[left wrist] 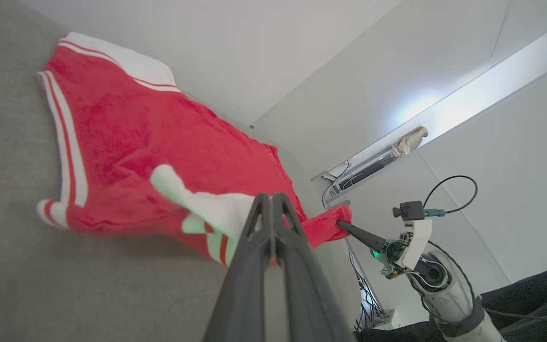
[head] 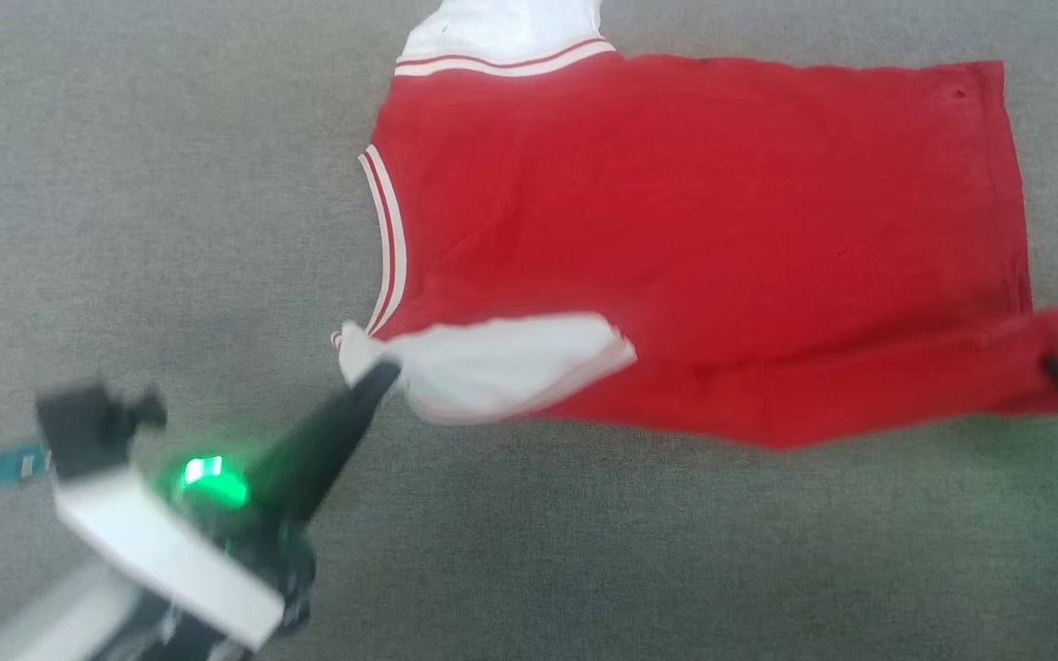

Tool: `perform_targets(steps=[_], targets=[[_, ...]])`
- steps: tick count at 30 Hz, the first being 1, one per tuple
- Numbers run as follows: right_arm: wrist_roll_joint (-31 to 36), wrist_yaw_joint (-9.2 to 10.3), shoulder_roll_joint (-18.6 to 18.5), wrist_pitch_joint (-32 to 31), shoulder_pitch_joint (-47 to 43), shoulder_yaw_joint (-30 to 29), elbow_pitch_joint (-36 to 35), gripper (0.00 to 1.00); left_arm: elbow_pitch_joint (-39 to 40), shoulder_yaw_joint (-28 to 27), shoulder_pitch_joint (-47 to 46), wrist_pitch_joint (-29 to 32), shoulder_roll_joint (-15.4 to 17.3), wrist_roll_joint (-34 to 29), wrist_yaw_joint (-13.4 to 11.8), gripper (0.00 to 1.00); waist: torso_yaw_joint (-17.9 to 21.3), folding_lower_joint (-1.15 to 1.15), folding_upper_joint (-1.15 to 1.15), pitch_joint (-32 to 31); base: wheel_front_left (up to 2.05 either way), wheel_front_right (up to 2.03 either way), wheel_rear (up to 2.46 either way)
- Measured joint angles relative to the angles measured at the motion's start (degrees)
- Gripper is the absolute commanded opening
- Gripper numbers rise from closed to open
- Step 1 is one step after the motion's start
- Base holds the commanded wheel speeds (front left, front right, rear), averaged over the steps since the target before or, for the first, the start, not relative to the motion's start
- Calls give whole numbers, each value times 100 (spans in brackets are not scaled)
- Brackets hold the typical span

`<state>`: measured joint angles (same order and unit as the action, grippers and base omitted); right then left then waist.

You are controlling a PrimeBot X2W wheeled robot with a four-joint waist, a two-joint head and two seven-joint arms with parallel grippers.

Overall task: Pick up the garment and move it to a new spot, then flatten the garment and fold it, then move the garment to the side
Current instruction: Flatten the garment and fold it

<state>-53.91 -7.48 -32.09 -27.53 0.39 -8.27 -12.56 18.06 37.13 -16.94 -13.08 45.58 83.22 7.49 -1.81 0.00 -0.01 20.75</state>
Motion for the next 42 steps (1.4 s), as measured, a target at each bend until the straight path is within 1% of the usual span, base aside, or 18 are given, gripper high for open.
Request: perform_targets(steps=[3, 7, 8, 12, 15, 20, 25, 26, 27, 28, 29, 30, 33, 36, 39, 40, 42], targets=[[49, 0, 26, -94, 613, 68, 332, 0, -396, 90, -678, 281, -187, 182, 0, 0, 19, 0, 0, 95, 0, 0, 0], [102, 0, -18, -153, 1274, 224, 870, 0, -1102, 116, -1462, 511, -487, 358, 0, 0, 40, 0, 0, 274, 0, 0, 0], [102, 0, -18, -153, 1274, 224, 870, 0, -1102, 116, -1462, 511, -487, 358, 0, 0, 40, 0, 0, 274, 0, 0, 0], [98, 0, -57, -172, 1642, 304, 1363, 0, -1883, 183, -2053, 692, -744, 411, 0, 0, 43, 0, 0, 483, 0, 0, 0], [93, 0, -54, -165, 1830, 394, 1582, 0, -2387, 210, -2388, 746, -946, 481, 0, 0, 34, 0, 0, 658, 0, 0, 0], [143, -1, -45, -1, 2074, 658, 1836, 0, -3300, 493, -2757, 847, -1051, 242, 0, 0, 63, 0, 0, 908, 0, 0, 0], [193, -2, -53, 241, 2286, 892, 2064, 0, -3819, 859, -3056, 812, -1039, -118, 2, 0, 134, 0, 0, 984, 0, 0, 0], [202, -2, -67, 277, 2308, 965, 2074, 0, -3879, 982, -3109, 806, -1025, -216, 2, 3, 137, 0, 0, 976, 0, 0, 0], [226, -1, -94, 349, 2326, 1032, 2084, 28, -3944, 1099, -3158, 753, -1007, -319, 8, 29, 138, 0, 0, 961, 0, 0, 0], [270, -2, -121, 436, 2330, 1098, 2098, 51, -4013, 1187, -3196, 688, -984, -424, 9, 45, 138, 0, 0, 938, 0, 0, 0], [314, -1, -149, 516, 2329, 1158, 2114, 100, -4061, 1289, -3235, 666, -936, -498, 8, 91, 138, 0, 0, 909, 0, 0, 0], [359, -2, -181, 598, 2323, 1209, 2119, 100, -4072, 1394, -3270, 631, -875, -560, 8, 100, 138, 0, 0, 873, 0, 0, 0], [449, -1, -311, 821, 2243, 1282, 2073, 100, -4084, 1702, -3406, 569, -610, -823, -1, 100, 131, 0, 0, 733, 0, 0, 0], [456, -1, -371, 968, 2145, 1281, 1982, 100, -3953, 1949, -3638, 695, -315, -947, 0, 100, 123, 0, 0, 557, 0, 0, 0], [450, -1, -422, 1032, 2047, 1226, 1916, 100, -3785, 2161, -3851, 1026, -73, -1017, 0, 100, 123, 0, 0, 383, 0, 0, 0], [450, -1, -426, 1045, 2025, 1222, 1878, 100, -3740, 2208, -3929, 1216, -10, -999, 0, 100, 126, 0, 0, 332, 0, 0, 0], [449, -1, -425, 1046, 1992, 1232, 1836, 100, -3682, 2404, -4043, 1818, 102, -910, 0, 100, 142, 0, 0, 246, 0, 0, 0]])
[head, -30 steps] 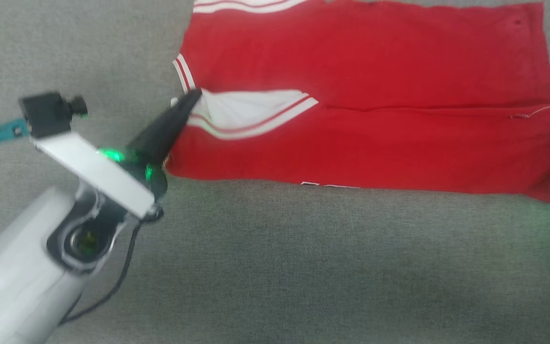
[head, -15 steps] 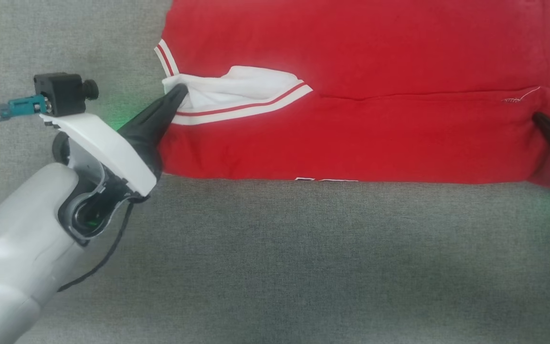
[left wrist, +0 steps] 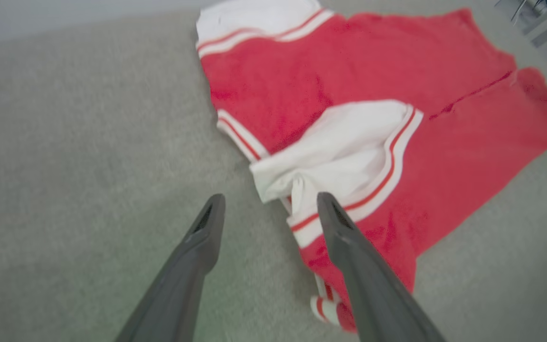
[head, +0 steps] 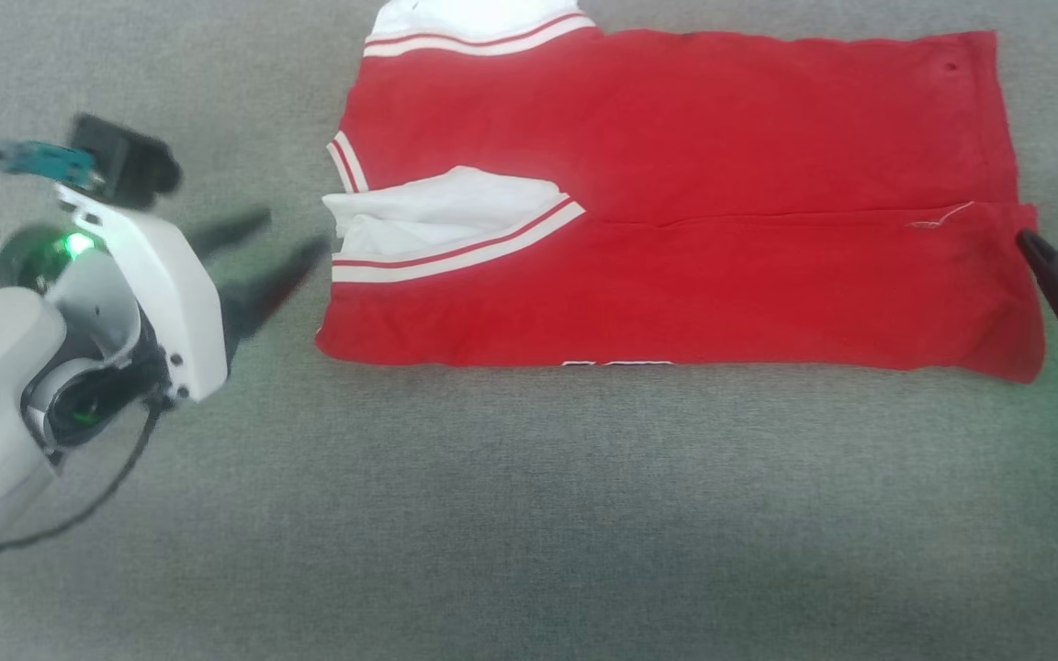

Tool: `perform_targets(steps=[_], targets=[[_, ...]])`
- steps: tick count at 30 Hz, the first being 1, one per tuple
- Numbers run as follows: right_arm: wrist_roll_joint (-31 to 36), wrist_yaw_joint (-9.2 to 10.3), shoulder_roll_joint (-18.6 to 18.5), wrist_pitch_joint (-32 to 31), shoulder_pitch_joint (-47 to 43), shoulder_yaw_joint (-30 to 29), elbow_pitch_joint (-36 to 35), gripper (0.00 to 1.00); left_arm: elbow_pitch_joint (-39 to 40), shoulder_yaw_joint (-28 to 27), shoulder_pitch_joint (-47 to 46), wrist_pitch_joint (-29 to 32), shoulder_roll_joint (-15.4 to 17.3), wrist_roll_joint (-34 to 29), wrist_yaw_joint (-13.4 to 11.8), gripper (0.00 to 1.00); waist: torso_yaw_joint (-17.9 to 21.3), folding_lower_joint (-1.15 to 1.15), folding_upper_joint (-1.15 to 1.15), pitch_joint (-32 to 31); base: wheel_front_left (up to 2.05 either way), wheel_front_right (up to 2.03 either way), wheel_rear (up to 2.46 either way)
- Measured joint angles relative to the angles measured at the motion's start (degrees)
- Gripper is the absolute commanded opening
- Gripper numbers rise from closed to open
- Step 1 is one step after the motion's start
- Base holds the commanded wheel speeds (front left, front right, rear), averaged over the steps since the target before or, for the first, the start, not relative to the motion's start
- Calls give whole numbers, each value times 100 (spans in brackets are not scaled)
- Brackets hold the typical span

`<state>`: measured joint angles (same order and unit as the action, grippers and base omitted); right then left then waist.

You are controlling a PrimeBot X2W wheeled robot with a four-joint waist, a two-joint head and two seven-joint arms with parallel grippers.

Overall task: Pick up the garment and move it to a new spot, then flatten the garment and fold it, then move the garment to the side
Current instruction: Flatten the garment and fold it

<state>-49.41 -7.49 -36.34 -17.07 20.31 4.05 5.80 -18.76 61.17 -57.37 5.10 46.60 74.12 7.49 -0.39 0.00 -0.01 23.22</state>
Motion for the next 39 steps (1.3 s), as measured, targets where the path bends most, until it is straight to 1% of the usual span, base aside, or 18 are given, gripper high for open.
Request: perform_targets(steps=[3, 5, 7, 11, 13, 14, 15, 17, 18, 21, 26, 30, 35, 36, 37, 38, 39], targets=[[0, 0, 15, -2, -48, 22, -79, 100, 74, 187, -24, 914, 80, 290, -51, 100, 60, 0, 0, -53, 0, 0, 0], [-1, 0, 45, -9, -71, 59, -133, 100, 201, 218, -54, 1384, 80, 598, -133, 100, 113, 0, 0, -47, 0, 0, 0], [-31, 0, 70, -8, -72, 66, -143, 100, 326, 310, -98, 1768, 89, 745, -201, 100, 164, 0, 0, -12, 0, 0, 0], [-43, 0, 130, 10, -68, 132, -149, 100, 288, 387, -48, 2258, 112, 1081, -391, 100, 319, 0, 0, 136, 0, 0, 0], [-44, 0, 135, 19, -63, 147, -148, 100, 207, 400, -46, 2402, 140, 1152, -401, 100, 387, 0, 0, 201, 0, 0, 0], [-44, 0, 135, 20, -62, 159, -149, 100, 186, 394, -49, 2449, 162, 1183, -365, 100, 422, 0, 0, 233, 0, 0, 0], [-44, 0, 131, 25, -58, 166, -152, 100, 162, 366, -46, 2476, 163, 1265, -352, 82, 453, 0, 0, 263, 0, 0, 0], [-38, 0, 96, 19, -31, 208, -162, 100, 102, 325, -42, 2544, 203, 1425, -313, 34, 507, 0, 0, 312, 0, 0, 0], [-15, 0, 52, -14, -17, 245, -176, 100, 82, 308, -42, 2568, 221, 1448, -292, 0, 525, 0, 0, 330, 0, 0, 0], [90, 0, -136, -259, 11, 478, -244, 100, 53, 280, -43, 2587, 212, 1497, -249, 0, 553, 0, 0, 365, 0, 0, 0], [136, 0, -488, -1180, 194, 1017, -308, 100, 91, 260, -54, 2512, 182, 1446, -186, 0, 520, 0, 0, 408, 0, 0, 0], [155, -2, -587, -1908, 539, 1285, -125, 100, 141, 234, -68, 2357, 71, 1393, -157, 0, 454, 0, 0, 471, 0, 0, 0], [313, -5, -489, -2343, 907, 1393, 207, 100, 129, 235, -83, 2214, -104, 1314, -111, 0, 325, 0, 0, 526, 0, 0, 0], [313, -5, -476, -2386, 933, 1396, 238, 43, 113, 236, -83, 2176, -151, 1273, -108, 0, 294, 0, 0, 526, 0, 0, 0], [312, -4, -477, -2424, 938, 1396, 253, 9, 99, 237, -82, 2138, -188, 1240, -96, 0, 267, 0, 0, 520, 0, 0, 0], [312, -2, -477, -2436, 940, 1389, 264, 0, 82, 241, -76, 2097, -216, 1237, -89, 0, 250, 0, 0, 502, 0, 0, 0], [312, 1, -485, -2437, 939, 1380, 267, 0, 69, 246, -65, 2061, -242, 1226, -79, 0, 239, 0, 0, 477, 0, 0, 0]])
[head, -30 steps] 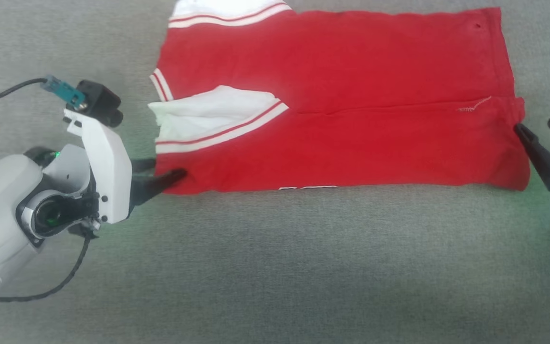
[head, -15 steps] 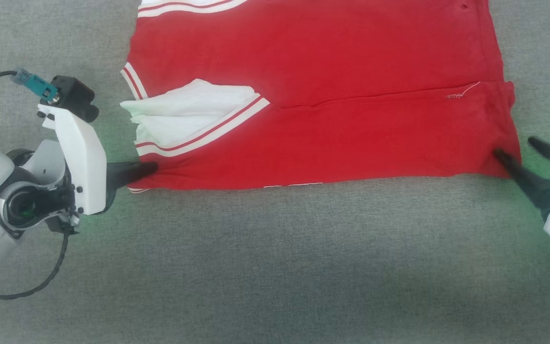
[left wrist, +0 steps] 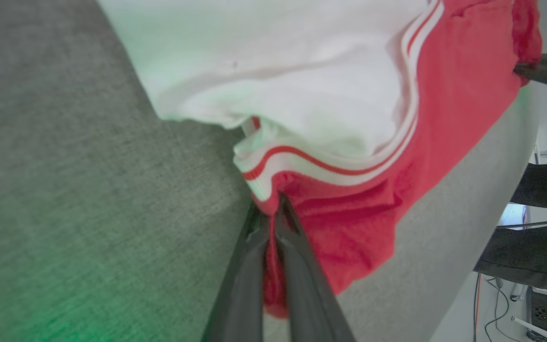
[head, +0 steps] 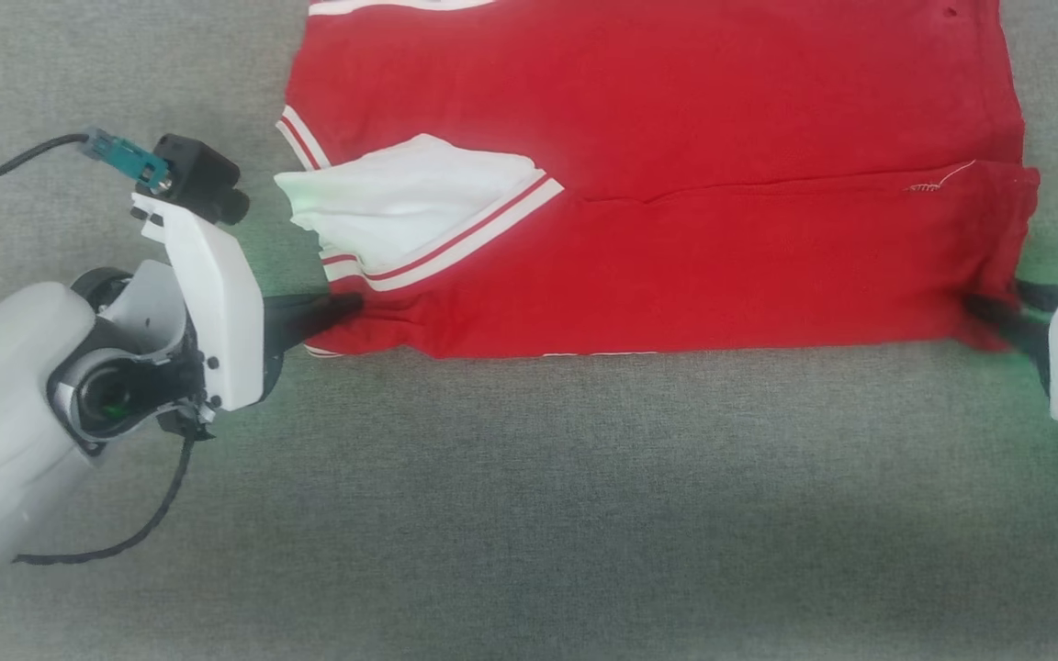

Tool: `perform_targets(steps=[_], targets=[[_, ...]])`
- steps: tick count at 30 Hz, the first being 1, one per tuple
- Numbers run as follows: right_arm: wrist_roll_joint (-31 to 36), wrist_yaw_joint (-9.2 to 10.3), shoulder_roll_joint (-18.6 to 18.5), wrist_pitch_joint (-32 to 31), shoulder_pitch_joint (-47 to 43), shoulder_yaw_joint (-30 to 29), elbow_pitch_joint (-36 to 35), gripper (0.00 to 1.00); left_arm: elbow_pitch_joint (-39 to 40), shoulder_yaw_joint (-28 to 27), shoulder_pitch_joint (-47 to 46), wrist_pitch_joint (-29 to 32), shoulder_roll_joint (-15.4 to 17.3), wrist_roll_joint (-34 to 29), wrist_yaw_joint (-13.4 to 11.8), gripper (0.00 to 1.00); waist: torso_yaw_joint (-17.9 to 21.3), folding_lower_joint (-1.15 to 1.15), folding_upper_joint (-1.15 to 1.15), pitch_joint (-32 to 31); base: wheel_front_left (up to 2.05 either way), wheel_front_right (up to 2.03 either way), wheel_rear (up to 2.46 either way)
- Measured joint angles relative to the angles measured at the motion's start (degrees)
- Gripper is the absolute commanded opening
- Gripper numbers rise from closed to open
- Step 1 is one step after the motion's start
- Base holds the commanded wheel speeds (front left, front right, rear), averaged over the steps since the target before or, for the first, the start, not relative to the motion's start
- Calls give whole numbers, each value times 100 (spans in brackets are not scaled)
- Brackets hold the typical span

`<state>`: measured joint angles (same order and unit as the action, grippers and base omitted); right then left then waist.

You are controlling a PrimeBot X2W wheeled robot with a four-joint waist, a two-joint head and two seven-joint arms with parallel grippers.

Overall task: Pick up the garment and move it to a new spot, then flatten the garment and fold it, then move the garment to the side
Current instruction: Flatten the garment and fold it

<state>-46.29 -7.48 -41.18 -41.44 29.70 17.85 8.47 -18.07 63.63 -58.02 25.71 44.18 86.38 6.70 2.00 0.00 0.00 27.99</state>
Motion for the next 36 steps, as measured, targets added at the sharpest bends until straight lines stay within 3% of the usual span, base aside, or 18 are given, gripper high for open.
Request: perform_targets(steps=[7, 17, 25, 26, 27, 28, 29, 30, 33, 36], targets=[[-73, -2, -43, 154, -359, -244, -47, 0, 255, 20, 393, -364, 51, -4, 38, 0, -32, 0, 0, -350, 0, 0, 0], [-375, -2, -432, -27, -1412, -521, -586, 0, 1525, 34, 1283, -870, 962, 152, 55, 0, -69, 0, 0, -789, 0, 0, 0], [-409, -2, -359, 116, -2257, -1062, -1044, 0, 2173, 127, 1883, -1332, 1271, 136, -145, 0, -58, 0, 0, -829, 0, 0, 0], [-371, -2, -321, 182, -2261, -1122, -1062, 22, 2184, 126, 1914, -1386, 1276, 133, -180, 0, -50, 0, 0, -829, 0, 0, 0], [-314, -2, -266, 266, -2266, -1180, -1065, 45, 2180, 122, 1934, -1459, 1283, 111, -210, 16, -41, 0, 0, -833, 0, 0, 0], [-247, -2, -190, 358, -2272, -1262, -1058, 100, 2171, 93, 1941, -1558, 1292, 75, -235, 44, -31, 0, 0, -839, 0, 0, 0], [-185, -2, -111, 441, -2278, -1341, -1049, 100, 2163, 41, 1942, -1692, 1295, 20, -249, 82, -20, 0, 0, -844, 0, 0, 0], [-120, -2, -45, 521, -2287, -1400, -1051, 100, 2158, -8, 1942, -1801, 1298, -10, -268, 100, -10, 0, 0, -848, 0, 0, 0], [69, -1, 140, 855, -2304, -1616, -1103, 100, 2112, -137, 1957, -2124, 1358, -107, -331, 100, 31, 0, 0, -868, 0, 0, 0], [323, -1, 372, 1401, -2254, -1833, -1193, 100, 1890, -364, 1905, -2559, 1426, -286, -606, 100, 102, 0, 0, -866, 0, 0, 0]])
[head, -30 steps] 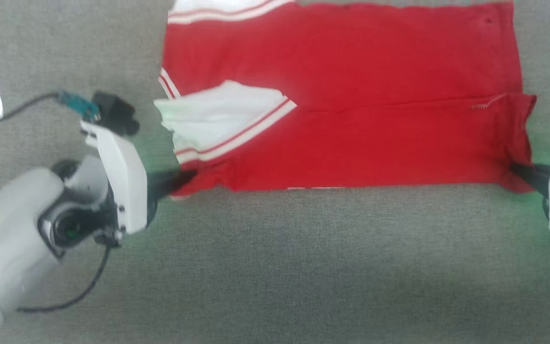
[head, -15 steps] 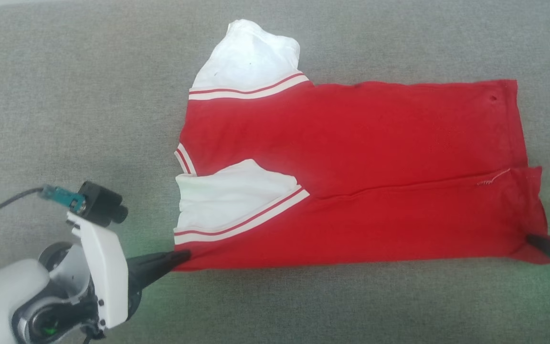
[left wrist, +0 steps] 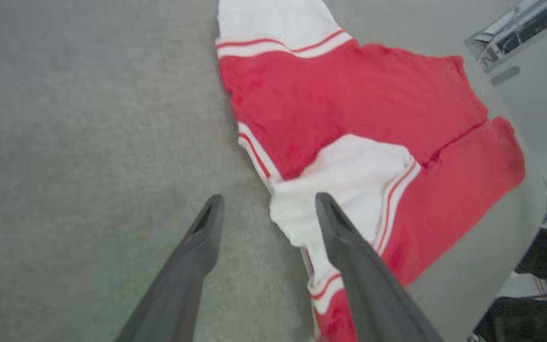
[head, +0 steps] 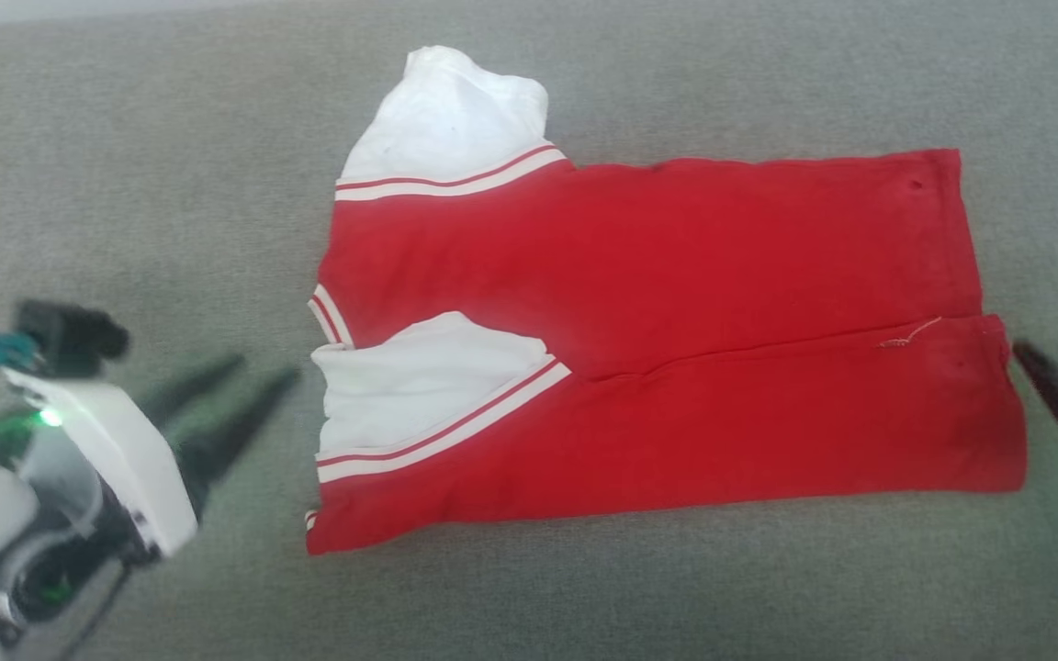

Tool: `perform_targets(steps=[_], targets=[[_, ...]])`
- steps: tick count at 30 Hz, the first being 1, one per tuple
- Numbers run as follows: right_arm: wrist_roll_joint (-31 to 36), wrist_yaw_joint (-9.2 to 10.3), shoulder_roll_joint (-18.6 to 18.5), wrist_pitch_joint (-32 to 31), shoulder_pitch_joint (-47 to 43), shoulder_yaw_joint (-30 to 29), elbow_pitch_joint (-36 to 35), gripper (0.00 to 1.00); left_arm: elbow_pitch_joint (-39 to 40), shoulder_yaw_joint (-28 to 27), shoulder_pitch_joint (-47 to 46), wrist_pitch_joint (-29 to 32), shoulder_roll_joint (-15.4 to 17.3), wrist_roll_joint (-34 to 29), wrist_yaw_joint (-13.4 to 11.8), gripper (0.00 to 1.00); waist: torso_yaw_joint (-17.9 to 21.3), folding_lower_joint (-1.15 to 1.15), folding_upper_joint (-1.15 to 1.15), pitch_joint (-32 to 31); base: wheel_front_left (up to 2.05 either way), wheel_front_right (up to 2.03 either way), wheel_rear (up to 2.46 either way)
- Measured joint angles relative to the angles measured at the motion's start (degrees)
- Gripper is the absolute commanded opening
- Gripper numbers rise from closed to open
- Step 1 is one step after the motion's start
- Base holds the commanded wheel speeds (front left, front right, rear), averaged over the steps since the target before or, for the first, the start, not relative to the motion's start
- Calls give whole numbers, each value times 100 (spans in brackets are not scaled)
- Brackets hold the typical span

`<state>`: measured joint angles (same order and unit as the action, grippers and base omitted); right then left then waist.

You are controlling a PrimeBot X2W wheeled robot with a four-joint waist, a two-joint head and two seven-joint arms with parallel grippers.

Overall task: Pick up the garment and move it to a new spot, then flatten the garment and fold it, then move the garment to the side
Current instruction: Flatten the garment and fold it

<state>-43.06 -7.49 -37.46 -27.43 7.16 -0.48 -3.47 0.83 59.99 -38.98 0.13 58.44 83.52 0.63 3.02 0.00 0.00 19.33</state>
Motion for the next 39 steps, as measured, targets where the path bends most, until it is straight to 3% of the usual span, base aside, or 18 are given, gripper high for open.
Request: perform_targets(steps=[5, 7, 14, 17, 21, 24, 29, 34, 35, 36, 37, 38, 39], targets=[[614, 1, 494, 1270, 313, -134, -85, 100, -587, -361, -483, -646, -171, -508, -352, 100, 173, 0, 0, 79, 0, 0, 0], [805, 0, 734, 1750, 441, -196, -49, 100, -944, -519, -767, -834, -389, -625, -410, 100, 251, 0, 0, 139, 0, 0, 0], [1055, 1, 1455, 2652, 867, -78, 34, 100, -2485, -568, -2154, -492, -1038, -1124, -321, 100, 667, 0, 0, 425, 0, 0, 0], [1094, 1, 1634, 2813, 925, -10, 54, 100, -3190, -504, -2707, 26, -1271, -1183, -181, 100, 884, 0, 0, 574, 0, 0, 0], [1098, 1, 1790, 2896, 1026, 170, 130, 100, -3939, -353, -3318, 957, -1345, -1190, 73, 100, 1201, 0, 0, 795, 0, 0, 0], [1071, 1, 1849, 2951, 1080, 288, 249, 100, -4334, -163, -3643, 2050, -1361, -1072, 328, 100, 1440, 0, 0, 957, 0, 0, 0], [949, 1, 1849, 3039, 1118, 456, 465, 100, -4710, -77, -4111, 3520, -1454, -686, 514, 100, 1787, 0, 0, 1215, 0, 0, 0], [836, 1, 1785, 3044, 1254, 520, 572, 100, -4719, -78, -4361, 4087, -1503, -480, 578, 99, 1879, 0, 0, 1384, 0, 0, 0], [825, 1, 1759, 3029, 1290, 555, 587, 100, -4703, -87, -4394, 4150, -1521, -454, 595, 89, 1877, 0, 0, 1408, 0, 0, 0], [813, 1, 1728, 2982, 1335, 587, 598, 100, -4691, -105, -4416, 4200, -1546, -402, 598, 56, 1865, 0, 0, 1424, 0, 0, 0], [783, 1, 1690, 2944, 1390, 619, 604, 100, -4678, -113, -4431, 4246, -1572, -367, 620, 44, 1849, 0, 0, 1436, 0, 0, 0], [781, 1, 1636, 2905, 1451, 657, 603, 100, -4645, -92, -4450, 4266, -1591, -368, 622, 18, 1831, 0, 0, 1449, 0, 0, 0], [777, 1, 1580, 2839, 1522, 689, 608, 100, -4615, -73, -4465, 4270, -1601, -390, 628, 0, 1812, 0, 0, 1461, 0, 0, 0]])
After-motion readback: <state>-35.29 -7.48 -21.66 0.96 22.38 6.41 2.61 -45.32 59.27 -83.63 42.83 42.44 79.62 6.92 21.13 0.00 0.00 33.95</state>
